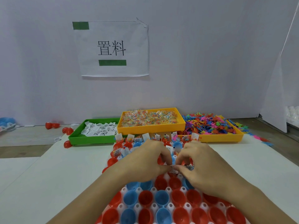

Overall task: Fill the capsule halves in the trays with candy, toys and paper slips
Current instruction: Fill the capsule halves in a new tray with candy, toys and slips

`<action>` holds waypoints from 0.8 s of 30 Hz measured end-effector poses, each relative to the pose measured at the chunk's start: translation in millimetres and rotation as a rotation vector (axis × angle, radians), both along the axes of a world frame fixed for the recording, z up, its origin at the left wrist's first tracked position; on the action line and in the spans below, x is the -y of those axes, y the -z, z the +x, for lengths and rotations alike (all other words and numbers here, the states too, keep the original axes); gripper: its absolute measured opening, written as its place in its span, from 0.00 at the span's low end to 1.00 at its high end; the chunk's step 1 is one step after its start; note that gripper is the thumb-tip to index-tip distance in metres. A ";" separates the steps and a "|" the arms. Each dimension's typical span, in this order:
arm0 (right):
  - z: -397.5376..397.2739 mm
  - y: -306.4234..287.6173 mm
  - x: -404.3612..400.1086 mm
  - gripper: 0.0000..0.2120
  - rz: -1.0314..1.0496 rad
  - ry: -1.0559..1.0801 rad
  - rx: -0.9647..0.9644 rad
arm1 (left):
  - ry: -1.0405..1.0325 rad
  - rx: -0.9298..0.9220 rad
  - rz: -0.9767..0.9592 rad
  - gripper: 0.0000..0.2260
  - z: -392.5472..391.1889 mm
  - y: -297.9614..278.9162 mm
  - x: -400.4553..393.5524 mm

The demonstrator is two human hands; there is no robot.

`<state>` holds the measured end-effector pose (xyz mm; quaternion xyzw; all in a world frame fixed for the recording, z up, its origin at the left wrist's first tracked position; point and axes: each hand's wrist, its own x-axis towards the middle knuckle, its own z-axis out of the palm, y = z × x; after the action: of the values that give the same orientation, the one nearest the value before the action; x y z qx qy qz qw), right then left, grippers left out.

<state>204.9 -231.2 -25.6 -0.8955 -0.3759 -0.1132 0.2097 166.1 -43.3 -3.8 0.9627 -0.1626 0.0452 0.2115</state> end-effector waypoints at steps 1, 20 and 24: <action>-0.1 0.4 -0.6 0.06 -0.005 -0.003 -0.004 | 0.002 0.000 -0.007 0.04 -0.2 -0.6 0.2; -0.6 -1.9 0.6 0.04 -0.017 -0.031 -0.034 | 0.037 0.030 0.019 0.05 0.0 3.2 4.6; 0.2 -2.1 0.5 0.06 -0.023 -0.025 -0.035 | 0.059 0.045 -0.007 0.05 -0.2 0.7 4.7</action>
<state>205.1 -231.6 -23.5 -0.8949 -0.3847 -0.0902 0.2072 165.9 -48.0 -4.6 0.9554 -0.1957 0.0613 0.2124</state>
